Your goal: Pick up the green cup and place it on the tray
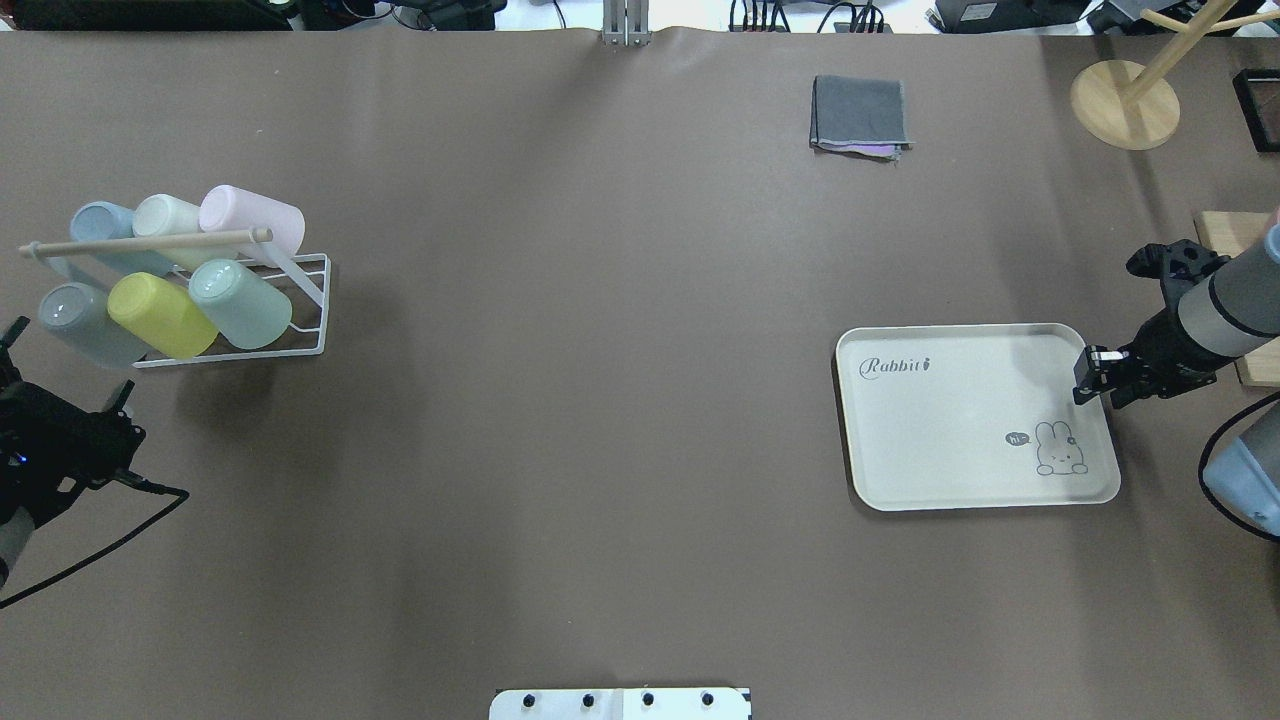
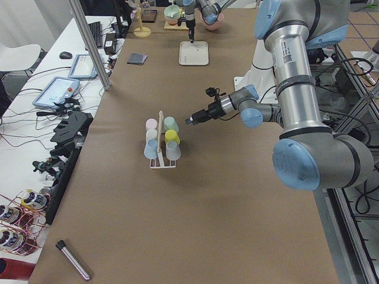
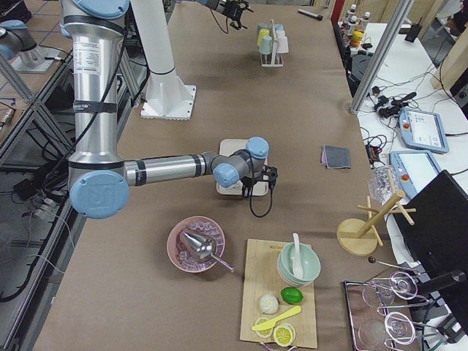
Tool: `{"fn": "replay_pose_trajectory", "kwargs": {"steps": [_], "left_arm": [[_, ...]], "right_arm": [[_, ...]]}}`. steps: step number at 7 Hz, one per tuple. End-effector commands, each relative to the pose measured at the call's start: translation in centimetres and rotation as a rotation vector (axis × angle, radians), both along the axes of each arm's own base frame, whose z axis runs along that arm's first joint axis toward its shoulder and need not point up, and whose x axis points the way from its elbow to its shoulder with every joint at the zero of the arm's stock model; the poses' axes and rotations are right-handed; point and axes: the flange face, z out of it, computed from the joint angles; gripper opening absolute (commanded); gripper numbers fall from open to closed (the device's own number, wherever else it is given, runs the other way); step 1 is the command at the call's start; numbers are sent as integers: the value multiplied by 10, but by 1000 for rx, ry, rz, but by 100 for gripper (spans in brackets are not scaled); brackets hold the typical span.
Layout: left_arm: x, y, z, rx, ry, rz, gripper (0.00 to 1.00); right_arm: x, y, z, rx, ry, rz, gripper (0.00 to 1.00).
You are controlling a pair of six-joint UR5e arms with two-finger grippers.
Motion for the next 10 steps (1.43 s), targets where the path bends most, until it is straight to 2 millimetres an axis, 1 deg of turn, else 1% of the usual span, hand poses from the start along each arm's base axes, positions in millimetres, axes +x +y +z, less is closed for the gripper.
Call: {"fn": "replay_pose_trajectory", "kwargs": {"steps": [1, 2, 3, 5, 6, 7, 8, 9, 10], "left_arm": [[-1, -1, -2, 118, -464, 222, 98], [-7, -2, 1, 190, -676, 256, 98], [-7, 0, 4, 227, -869, 338, 98], [-13, -3, -3, 315, -1313, 457, 98], [-16, -4, -8, 342, -1488, 502, 98], [-16, -3, -8, 357, -1633, 530, 98], [-15, -1, -9, 371, -1740, 544, 98], [-5, 3, 5, 385, -1855, 604, 98], [11, 7, 19, 401, -1969, 664, 98]], "right_arm": [[-3, 2, 5, -8, 5, -6, 51], [-3, 2, 4, -8, 3, -5, 49], [-2, 2, -1, -1, -4, -4, 43], [-1, 3, 0, -1, -2, -7, 35], [0, 5, 3, -5, 0, -7, 35], [0, 5, 3, -5, 1, -8, 34], [1, 7, 6, 2, -5, -7, 33], [3, 9, 10, 3, -6, -7, 32], [4, 9, 11, 3, -4, -6, 28]]}}
